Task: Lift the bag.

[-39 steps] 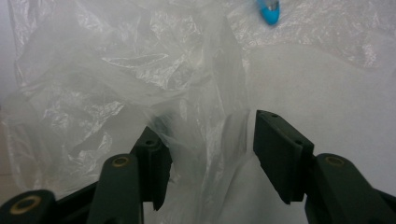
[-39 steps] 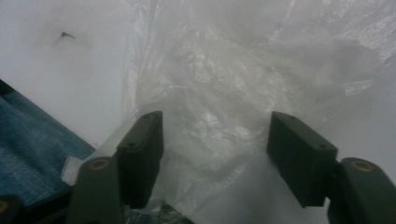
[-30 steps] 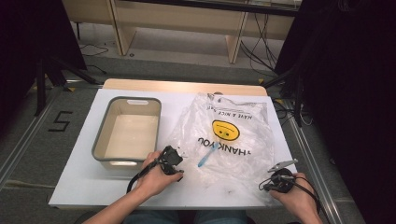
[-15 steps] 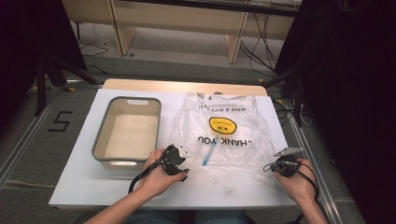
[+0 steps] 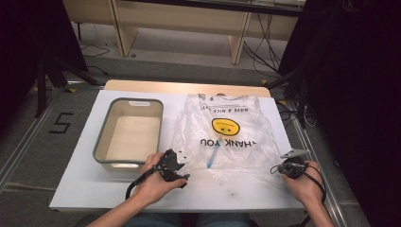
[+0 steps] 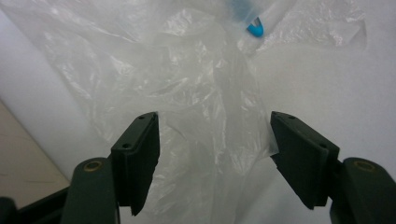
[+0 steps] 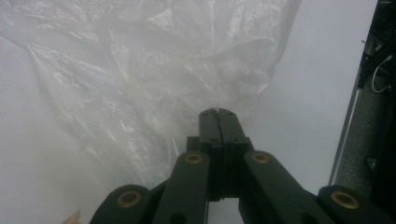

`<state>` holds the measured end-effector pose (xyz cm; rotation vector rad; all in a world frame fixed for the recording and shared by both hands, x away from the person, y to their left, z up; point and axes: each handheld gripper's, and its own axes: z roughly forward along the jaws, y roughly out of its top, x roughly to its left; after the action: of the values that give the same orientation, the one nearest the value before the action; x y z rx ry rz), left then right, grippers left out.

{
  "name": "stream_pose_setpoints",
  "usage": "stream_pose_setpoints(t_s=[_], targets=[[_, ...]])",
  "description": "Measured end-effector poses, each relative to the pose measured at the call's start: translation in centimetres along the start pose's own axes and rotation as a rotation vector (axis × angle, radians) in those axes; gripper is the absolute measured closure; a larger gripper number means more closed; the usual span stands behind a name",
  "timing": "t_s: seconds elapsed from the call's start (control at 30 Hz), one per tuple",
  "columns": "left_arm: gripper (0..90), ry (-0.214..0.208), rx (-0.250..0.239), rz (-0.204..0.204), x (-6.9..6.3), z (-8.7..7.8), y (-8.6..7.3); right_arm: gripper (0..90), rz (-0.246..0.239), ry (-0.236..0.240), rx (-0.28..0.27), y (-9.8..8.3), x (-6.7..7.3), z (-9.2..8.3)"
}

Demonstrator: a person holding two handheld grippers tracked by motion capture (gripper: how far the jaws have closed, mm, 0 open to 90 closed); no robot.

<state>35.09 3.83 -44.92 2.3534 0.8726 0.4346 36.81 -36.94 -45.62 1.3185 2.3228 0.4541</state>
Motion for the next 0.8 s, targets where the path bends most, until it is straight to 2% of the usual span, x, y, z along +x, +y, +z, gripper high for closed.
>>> stream_pose_setpoints(t_s=[0.1, 0.23, 0.3, 0.4, 0.43, 0.47, 0.5, 0.53, 0.57, 0.6, 0.7, 0.73, 0.77, 0.8], targets=[[33.8, 0.013, -0.017, -0.006, 0.2, -0.2, 0.0, 90.0, 0.001, -0.003, 0.003, -0.1, 0.0, -0.1], [33.5, -0.003, -0.006, -0.01, 0.0, -0.4, -0.4, 90.0, -0.01, 0.002, -0.008, 0.2, 0.5, -0.4], [33.5, -0.004, 0.008, -0.005, -0.1, -0.4, -0.7, 90.0, -0.016, -0.009, -0.005, 0.2, 0.4, -0.4], [34.5, 0.006, 0.053, 0.006, -0.5, -0.4, -1.4, 90.0, 0.004, -0.019, 0.006, -0.1, -0.2, -0.4], [34.8, 0.006, 0.053, 0.006, -0.5, -0.4, -1.4, 90.0, 0.004, -0.019, 0.006, -0.1, -0.2, -0.4], [35.9, 0.005, 0.092, 0.012, -0.7, -0.3, -1.7, 90.0, 0.011, -0.027, 0.001, -0.3, -0.4, -0.4], [36.9, 0.005, 0.092, 0.012, -0.7, -0.3, -1.7, 90.0, 0.012, -0.028, 0.002, -0.3, -0.5, -0.5], [37.4, -0.001, 0.118, -0.005, -0.8, 0.1, -1.9, 90.0, 0.012, -0.028, 0.001, -0.4, -0.5, -0.5], [38.6, -0.001, 0.118, -0.005, -0.8, 0.1, -1.9, 90.0, 0.012, -0.028, 0.001, -0.4, -0.5, -0.5], [39.8, -0.008, 0.152, -0.005, -0.7, 0.4, -2.2, 90.0, 0.012, -0.023, -0.005, -0.3, -0.3, -0.5], [42.5, -0.004, 0.16, -0.013, -0.7, 0.8, -2.3, 90.0, 0.01, -0.019, -0.017, -0.2, -0.1, -0.6], [42.7, -0.015, 0.163, -0.039, -0.5, 0.9, -2.3, 90.0, 0.012, -0.016, -0.02, -0.1, -0.1, -0.6], [43.2, -0.015, 0.163, -0.039, -0.5, 0.9, -2.3, 90.0, 0.008, -0.014, -0.024, -0.1, 0.0, -0.6], [45.3, -0.037, 0.169, -0.06, -0.3, 1.0, -2.3, 90.0, 0.01, -0.012, -0.023, -0.1, 0.0, -0.7]])
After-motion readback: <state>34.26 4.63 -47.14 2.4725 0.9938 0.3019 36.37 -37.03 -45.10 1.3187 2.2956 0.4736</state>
